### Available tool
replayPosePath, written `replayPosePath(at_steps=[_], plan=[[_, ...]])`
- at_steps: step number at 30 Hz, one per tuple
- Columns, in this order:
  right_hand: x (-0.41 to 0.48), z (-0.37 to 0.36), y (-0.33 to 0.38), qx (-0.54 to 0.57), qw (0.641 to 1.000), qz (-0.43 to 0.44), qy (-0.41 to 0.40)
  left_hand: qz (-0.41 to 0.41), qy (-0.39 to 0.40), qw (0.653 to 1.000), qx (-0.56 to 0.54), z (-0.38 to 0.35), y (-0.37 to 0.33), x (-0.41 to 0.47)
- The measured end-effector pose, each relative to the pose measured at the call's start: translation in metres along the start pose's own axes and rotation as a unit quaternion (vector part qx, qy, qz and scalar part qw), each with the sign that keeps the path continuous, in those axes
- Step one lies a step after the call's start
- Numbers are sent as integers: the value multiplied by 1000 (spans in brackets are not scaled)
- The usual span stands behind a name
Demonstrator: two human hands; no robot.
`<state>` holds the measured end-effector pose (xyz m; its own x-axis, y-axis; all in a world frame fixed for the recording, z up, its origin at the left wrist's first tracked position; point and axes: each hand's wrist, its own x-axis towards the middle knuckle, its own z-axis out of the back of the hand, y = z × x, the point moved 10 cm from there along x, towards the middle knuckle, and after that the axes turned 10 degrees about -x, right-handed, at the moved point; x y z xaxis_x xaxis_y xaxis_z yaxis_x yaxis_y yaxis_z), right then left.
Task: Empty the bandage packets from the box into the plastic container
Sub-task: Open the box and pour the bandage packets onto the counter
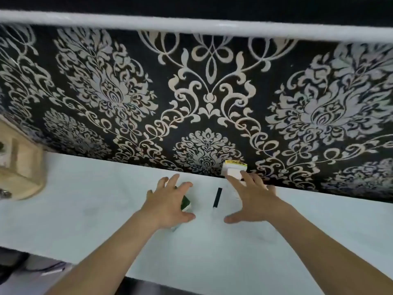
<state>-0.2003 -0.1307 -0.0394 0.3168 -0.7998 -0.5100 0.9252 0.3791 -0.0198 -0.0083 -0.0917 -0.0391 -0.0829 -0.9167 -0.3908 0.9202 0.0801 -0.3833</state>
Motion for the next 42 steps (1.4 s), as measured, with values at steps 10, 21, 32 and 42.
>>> replayPosePath(at_steps=[10, 21, 32, 42], plan=[[35, -14, 28, -44, 994, 92, -38, -6, -2, 1000, 8, -17, 31, 38], [22, -32, 57, -87, 985, 140, -48, -21, 59, 996, 65, -23, 52, 25], [-8, -55, -1, 167, 946, -30, -275, 8, -116, 992, -43, -6, 47, -21], [-58, -43, 31, 131, 901, -95, -402, -2, -265, 919, -291, 4, 52, -62]])
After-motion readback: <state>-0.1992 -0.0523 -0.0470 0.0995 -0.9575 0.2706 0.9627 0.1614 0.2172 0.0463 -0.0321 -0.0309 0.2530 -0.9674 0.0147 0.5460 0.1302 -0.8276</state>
